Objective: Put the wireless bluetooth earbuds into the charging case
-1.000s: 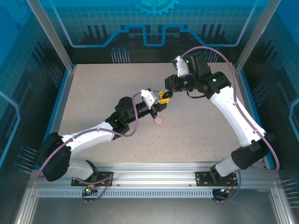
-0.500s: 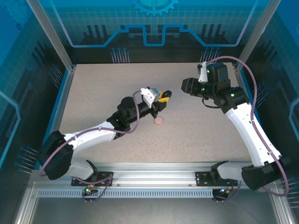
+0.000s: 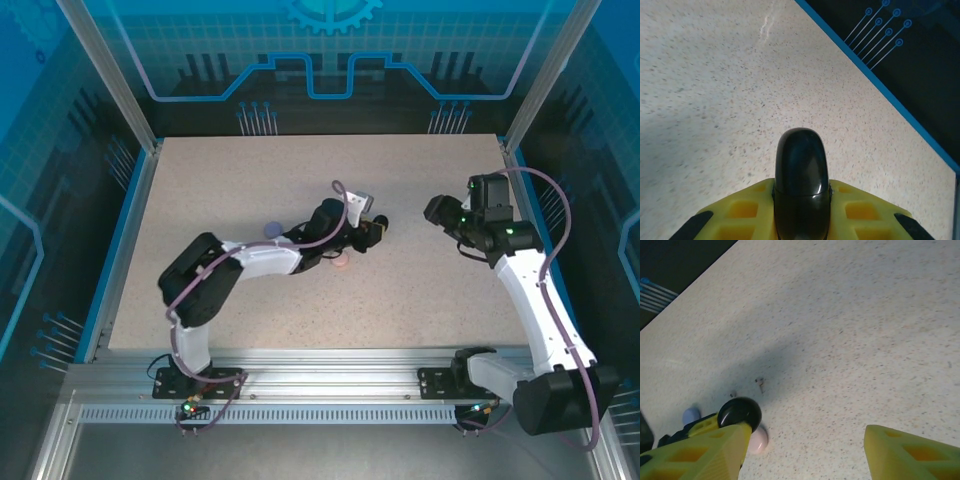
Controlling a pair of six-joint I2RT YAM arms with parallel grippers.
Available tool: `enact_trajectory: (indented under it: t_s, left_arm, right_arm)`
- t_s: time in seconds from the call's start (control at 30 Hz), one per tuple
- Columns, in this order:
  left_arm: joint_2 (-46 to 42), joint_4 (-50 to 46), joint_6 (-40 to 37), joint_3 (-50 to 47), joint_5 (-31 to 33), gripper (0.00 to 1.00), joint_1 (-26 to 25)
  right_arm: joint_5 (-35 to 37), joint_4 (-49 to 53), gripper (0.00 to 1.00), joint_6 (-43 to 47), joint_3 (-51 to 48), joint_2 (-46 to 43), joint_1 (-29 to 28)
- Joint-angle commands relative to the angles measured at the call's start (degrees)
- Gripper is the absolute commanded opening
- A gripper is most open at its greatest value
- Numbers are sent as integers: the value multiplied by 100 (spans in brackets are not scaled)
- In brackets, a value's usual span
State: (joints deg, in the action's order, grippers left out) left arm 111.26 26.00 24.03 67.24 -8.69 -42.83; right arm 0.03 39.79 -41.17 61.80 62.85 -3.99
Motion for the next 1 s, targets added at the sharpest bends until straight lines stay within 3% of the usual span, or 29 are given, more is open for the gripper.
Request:
enact_trajectory:
  t_s: [0.0,0.33,0.43,0.67,0.97]
  left_arm:
    - [643,-258,1026,779,-425,0,-19]
    - [2454,-1401,2319,3118,-833,1,-76]
    - [2746,-1644,2463,3558,-828,9,-125]
    - [3384,-2817,2636,4709,-830,10,-183]
    - [3695,-3724,2710,5314,-791,40,-194]
  right_arm:
    - [146,32,66,-111,-87,-166,245]
    - [45,39,66,-132,-98,-81,535]
    - [8,-10,66,-128,-74,-13,540]
    - [-99,-85,66,-171,-46,70,540]
    - [-126,9,66,-172,36,-57,540]
